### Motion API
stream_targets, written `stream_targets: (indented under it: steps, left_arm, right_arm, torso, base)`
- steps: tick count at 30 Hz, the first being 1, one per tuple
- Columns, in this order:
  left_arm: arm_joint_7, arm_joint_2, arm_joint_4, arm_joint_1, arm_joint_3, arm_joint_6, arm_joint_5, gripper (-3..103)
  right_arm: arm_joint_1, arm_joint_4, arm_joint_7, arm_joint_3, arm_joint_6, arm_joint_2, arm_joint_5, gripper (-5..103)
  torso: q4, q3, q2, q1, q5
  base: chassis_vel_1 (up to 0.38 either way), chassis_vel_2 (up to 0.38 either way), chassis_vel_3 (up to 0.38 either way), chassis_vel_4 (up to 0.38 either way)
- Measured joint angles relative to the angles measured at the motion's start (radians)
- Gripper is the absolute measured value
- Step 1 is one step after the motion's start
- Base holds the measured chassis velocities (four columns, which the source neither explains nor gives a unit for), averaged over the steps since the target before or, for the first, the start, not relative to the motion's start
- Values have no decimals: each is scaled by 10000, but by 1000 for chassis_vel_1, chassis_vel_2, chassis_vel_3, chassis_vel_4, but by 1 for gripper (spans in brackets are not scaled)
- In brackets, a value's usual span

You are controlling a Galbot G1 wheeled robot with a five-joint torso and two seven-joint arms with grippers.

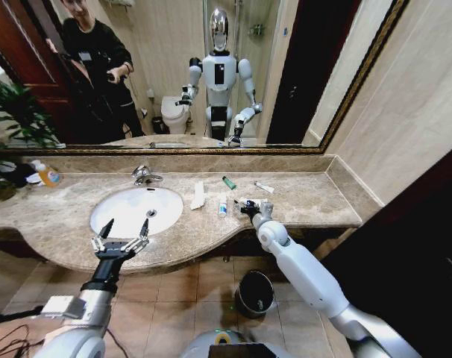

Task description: Pick up the trash from the sink and place it in the trash bin.

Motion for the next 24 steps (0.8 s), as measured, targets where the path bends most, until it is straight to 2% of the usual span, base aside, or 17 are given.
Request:
stream_targets:
  steps: [2, 3, 4, 6, 7, 9, 10, 13, 18, 22, 24]
  left_arm:
    - [0, 0, 0, 0, 0, 0, 0, 100]
    - [0, 0, 0, 0, 0, 0, 0, 100]
    - [0, 0, 0, 0, 0, 0, 0, 100]
    - [0, 0, 0, 0, 0, 0, 0, 100]
    - [0, 0, 0, 0, 0, 0, 0, 100]
    - [0, 0, 0, 0, 0, 0, 0, 100]
    - [0, 0, 0, 0, 0, 0, 0, 100]
    - [0, 0, 0, 0, 0, 0, 0, 100]
    - [0, 0, 0, 0, 0, 0, 0, 100]
    - [0, 0, 0, 0, 0, 0, 0, 100]
    - [0, 0, 0, 0, 1, 0, 0, 100]
  right_arm:
    - [53, -41, 35, -7, 21, 15, -8, 59]
    - [53, -41, 35, -7, 21, 15, -8, 59]
    - [69, -58, 43, -11, 35, 14, -15, 54]
    - [72, -67, 43, -14, 48, 7, -25, 54]
    - [72, -81, 43, -15, 84, 0, -58, 42]
    - [69, -114, 36, -20, 178, -11, -160, 32]
    - [69, -114, 36, -20, 178, -11, -160, 32]
    - [33, -116, 12, -20, 246, -49, -248, 21]
    - [-40, 87, -69, 29, 364, -166, -373, 21]
    - [-397, 886, -603, 411, 581, -496, -689, 21]
    - [-872, 1808, -1042, 967, 563, -849, -748, 21]
  torso:
    - [0, 0, 0, 0, 0]
    - [0, 0, 0, 0, 0]
    - [0, 0, 0, 0, 0]
    - [0, 0, 0, 0, 0]
    - [0, 0, 0, 0, 0]
    - [0, 0, 0, 0, 0]
    - [0, 0, 0, 0, 0]
    - [0, 0, 0, 0, 0]
    - [0, 1, 0, 1, 2]
    - [1, 0, 0, 0, 1]
    - [1, 0, 0, 0, 2]
  base:
    - [0, 0, 0, 0]
    - [0, 0, 0, 0]
    - [0, 0, 0, 0]
    - [0, 0, 0, 0]
    - [0, 0, 0, 0]
    - [0, 0, 0, 0]
    - [0, 0, 0, 0]
    - [0, 0, 0, 0]
    - [0, 0, 0, 0]
    - [0, 0, 0, 0]
    - [0, 0, 0, 0]
